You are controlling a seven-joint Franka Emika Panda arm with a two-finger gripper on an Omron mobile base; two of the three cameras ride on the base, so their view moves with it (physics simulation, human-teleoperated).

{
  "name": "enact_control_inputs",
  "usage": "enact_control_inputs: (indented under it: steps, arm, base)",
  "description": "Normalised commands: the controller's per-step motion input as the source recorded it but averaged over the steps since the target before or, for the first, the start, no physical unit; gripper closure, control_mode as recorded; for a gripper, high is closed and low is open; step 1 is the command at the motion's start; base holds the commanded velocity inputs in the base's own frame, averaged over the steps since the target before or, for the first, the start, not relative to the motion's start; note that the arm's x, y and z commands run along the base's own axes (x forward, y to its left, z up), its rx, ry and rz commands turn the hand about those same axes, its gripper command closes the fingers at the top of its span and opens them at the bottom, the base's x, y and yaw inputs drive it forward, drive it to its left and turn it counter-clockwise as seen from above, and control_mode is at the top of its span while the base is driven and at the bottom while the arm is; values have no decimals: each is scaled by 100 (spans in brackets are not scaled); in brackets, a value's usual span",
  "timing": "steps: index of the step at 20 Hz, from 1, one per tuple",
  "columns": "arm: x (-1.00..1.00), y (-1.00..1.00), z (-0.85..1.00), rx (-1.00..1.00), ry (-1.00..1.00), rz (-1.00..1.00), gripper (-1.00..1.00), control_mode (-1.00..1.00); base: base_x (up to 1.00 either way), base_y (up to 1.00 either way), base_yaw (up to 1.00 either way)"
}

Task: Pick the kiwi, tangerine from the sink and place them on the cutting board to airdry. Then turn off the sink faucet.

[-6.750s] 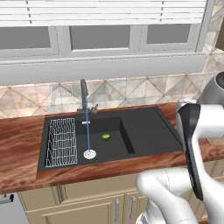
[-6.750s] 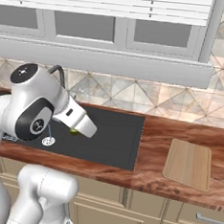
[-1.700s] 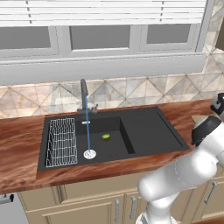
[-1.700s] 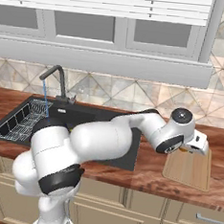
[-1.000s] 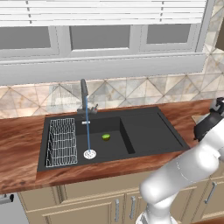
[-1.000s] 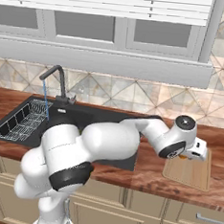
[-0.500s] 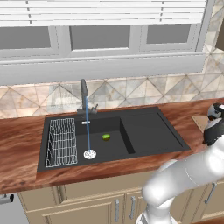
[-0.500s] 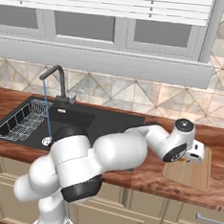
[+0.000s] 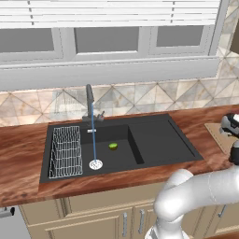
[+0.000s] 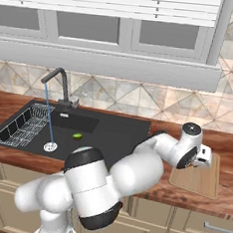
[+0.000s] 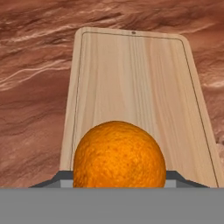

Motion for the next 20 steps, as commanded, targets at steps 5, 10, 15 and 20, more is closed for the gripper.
enact_control_inputs:
  steps: [5, 10, 15, 20]
  arm:
    - [18, -14, -9, 2, 3, 2, 100, -100]
    - [13, -15, -14, 2, 3, 2, 100, -100]
    - [10, -10, -16, 1, 1, 2, 100, -100]
    - [12, -3, -19, 0, 2, 2, 100, -100]
  base:
    - [0, 0, 0]
    - [0, 0, 0]
    - [0, 0, 0]
    - [0, 0, 0]
